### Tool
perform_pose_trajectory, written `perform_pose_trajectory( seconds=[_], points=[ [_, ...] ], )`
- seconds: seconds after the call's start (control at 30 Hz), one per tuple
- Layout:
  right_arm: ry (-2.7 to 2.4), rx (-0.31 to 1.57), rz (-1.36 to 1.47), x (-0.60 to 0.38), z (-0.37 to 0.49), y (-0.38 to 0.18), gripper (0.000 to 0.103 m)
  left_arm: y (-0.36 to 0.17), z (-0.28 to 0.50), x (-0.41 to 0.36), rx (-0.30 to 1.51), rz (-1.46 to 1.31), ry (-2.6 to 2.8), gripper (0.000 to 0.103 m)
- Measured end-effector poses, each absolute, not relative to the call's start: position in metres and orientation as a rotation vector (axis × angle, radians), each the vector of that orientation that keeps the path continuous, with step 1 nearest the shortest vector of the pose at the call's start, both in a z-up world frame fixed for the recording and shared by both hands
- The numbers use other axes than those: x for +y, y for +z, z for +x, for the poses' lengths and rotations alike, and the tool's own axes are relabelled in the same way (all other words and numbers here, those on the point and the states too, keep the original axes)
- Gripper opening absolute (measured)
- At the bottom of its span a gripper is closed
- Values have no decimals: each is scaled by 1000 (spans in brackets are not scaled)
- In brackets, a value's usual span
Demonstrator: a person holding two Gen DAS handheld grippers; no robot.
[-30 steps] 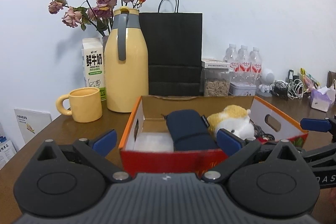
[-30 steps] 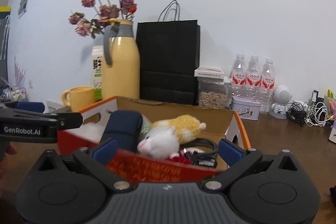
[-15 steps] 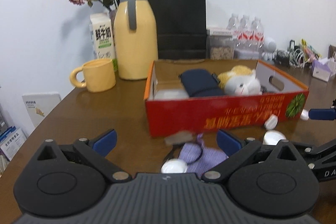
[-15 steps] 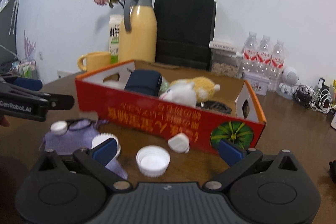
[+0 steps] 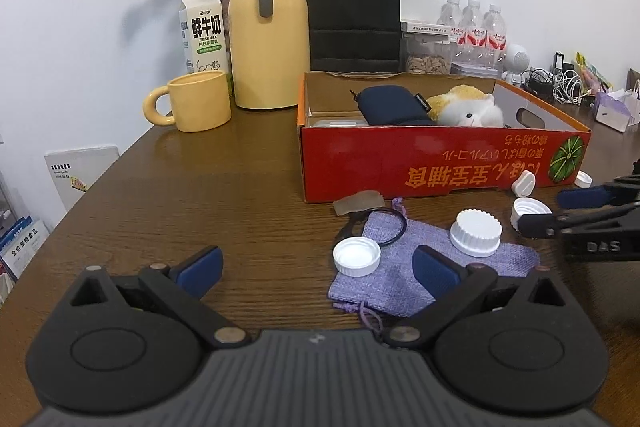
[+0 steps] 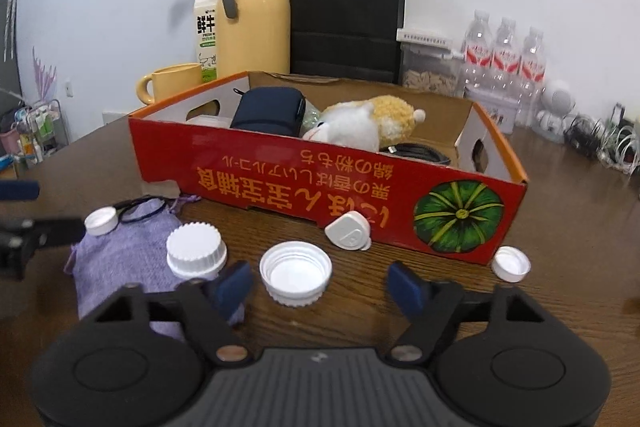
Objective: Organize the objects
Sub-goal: 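Move both tools back to the table and grasp a white bottle cap with the right tool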
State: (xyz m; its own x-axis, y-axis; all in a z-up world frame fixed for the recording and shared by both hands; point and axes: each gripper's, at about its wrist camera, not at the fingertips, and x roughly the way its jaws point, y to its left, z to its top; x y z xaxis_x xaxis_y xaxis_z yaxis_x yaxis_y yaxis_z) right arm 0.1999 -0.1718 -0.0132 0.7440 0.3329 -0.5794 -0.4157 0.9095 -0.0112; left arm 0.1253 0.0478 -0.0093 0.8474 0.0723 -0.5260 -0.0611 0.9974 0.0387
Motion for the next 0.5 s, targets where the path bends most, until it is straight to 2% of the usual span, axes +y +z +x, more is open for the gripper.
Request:
perform_pose_trajectory(
  seconds=[0.03, 0.07, 0.1, 0.27, 0.33, 0.5],
  points=[
    [415, 619, -147, -170, 202, -14, 53, -9, 125, 48, 554, 19, 70, 103],
    [420, 629, -152, -168, 203, -16, 42, -9, 126, 48, 554, 18, 70, 103],
    [430, 626, -148, -168, 203, -15, 39, -9, 126, 48, 554, 16, 70, 103],
    [421, 589, -155, -168, 195, -13, 39, -10, 129, 47, 556, 10, 73, 103],
    [407, 563, -154, -170, 191, -11, 39, -11, 131, 46, 555, 5, 68, 99],
    [381, 513, -153, -172, 180, -6, 39, -13, 139, 44, 572, -11, 52, 76]
  ],
)
